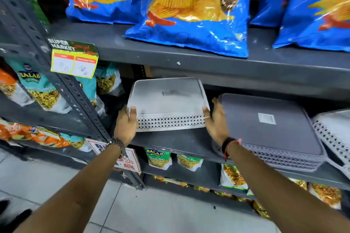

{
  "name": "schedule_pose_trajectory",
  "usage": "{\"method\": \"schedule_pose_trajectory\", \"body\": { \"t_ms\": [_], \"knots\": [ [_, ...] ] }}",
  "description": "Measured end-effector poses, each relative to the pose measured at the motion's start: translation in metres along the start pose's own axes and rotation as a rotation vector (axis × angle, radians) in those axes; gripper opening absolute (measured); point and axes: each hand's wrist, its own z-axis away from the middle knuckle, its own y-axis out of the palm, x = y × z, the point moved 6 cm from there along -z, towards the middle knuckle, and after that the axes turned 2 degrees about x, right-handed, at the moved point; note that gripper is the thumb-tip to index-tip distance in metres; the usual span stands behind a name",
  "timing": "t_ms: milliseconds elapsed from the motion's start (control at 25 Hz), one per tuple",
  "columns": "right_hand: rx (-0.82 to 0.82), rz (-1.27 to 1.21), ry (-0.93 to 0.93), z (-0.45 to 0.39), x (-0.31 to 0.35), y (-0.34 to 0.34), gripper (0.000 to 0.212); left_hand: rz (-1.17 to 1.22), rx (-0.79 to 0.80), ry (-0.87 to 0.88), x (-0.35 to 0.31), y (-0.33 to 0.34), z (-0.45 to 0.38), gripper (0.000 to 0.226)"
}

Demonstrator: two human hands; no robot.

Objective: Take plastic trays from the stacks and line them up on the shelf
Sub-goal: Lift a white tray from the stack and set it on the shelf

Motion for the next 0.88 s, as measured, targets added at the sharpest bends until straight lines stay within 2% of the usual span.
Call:
{"method": "schedule_pose_trajectory", "body": {
  "t_ms": [120, 200, 360, 480, 560, 720, 880],
  "knots": [
    [-0.076, -0.064, 0.186, -0.041, -0.015, 0.013, 0.061, 0.084, -0.029, -0.217, 0.029, -0.001, -0.032, 0.058],
    [-0.047, -0.09, 0.331, -0.062, -0.024, 0.024, 0.061, 0.139, 0.02, -0.332, 0.049, 0.004, -0.05, 0.063],
    [0.07, -0.061, 0.498, -0.071, -0.024, 0.037, 0.058, 0.164, 0.074, -0.359, 0.071, 0.012, -0.067, 0.071],
    [0.14, -0.062, 0.533, -0.078, -0.026, 0.036, 0.049, 0.178, 0.044, -0.375, 0.063, 0.013, -0.067, 0.059],
    [0.125, -0.099, 0.532, -0.076, -0.025, 0.033, 0.047, 0.221, 0.057, -0.394, 0.056, 0.013, -0.064, 0.058],
    [0.004, -0.24, 0.551, -0.059, -0.01, 0.013, 0.058, 0.412, 0.107, -0.342, 0.042, 0.001, -0.059, 0.078],
    [-0.067, -0.299, 0.472, -0.039, 0.003, -0.017, 0.063, 0.684, -0.018, -0.314, 0.038, -0.026, -0.056, 0.092]
  ]
}}
